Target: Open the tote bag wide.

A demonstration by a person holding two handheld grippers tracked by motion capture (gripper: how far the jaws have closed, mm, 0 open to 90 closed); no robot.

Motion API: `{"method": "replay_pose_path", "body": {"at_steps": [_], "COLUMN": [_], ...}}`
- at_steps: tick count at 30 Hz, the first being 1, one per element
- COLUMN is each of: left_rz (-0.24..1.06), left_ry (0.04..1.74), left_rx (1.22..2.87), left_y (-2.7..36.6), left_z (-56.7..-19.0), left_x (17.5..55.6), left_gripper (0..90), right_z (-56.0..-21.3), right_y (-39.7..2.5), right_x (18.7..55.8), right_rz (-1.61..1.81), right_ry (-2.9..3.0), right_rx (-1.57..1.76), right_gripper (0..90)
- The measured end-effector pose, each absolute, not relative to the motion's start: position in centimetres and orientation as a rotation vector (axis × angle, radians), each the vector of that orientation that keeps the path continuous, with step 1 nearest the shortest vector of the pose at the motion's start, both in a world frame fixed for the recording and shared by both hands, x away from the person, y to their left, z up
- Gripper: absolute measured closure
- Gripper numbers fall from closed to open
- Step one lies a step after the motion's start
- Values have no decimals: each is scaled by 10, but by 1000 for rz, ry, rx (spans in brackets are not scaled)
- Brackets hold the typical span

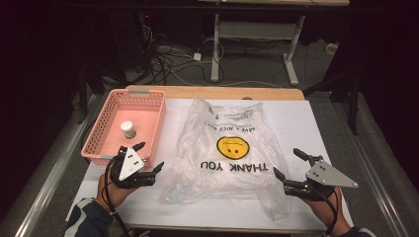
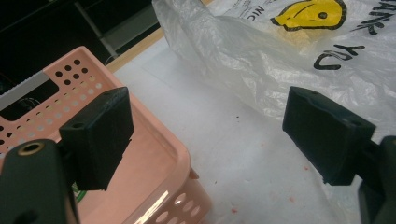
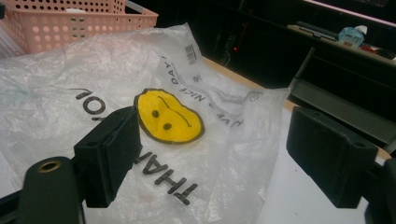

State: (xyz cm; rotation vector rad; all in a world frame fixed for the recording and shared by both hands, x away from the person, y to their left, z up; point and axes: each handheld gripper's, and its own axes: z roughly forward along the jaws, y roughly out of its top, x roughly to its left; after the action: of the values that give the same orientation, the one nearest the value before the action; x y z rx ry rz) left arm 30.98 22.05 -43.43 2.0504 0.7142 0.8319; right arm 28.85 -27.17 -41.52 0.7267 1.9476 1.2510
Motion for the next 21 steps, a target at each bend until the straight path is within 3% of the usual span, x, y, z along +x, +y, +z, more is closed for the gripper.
{"method": "replay_pose_path", "body": {"at_steps": [14,20,21], "left_rz": [844,845,846], "left_ry": [722,722,719], "left_rx": [2030,2008,2008], "left_y": [227,230,230], "left_z": [-432,-428,-428], "left_x": [308,314,316], "left_gripper": [165,165,165], "right_z": [-410,-397,-396], "right_y": [-270,-279,-278], "right_x": [304,359,383], "right_rz": [1208,1165,1119], "right_ry": [1989,2052,2066], "right_rx": [727,861,888], "right_gripper": [264,350,350]}}
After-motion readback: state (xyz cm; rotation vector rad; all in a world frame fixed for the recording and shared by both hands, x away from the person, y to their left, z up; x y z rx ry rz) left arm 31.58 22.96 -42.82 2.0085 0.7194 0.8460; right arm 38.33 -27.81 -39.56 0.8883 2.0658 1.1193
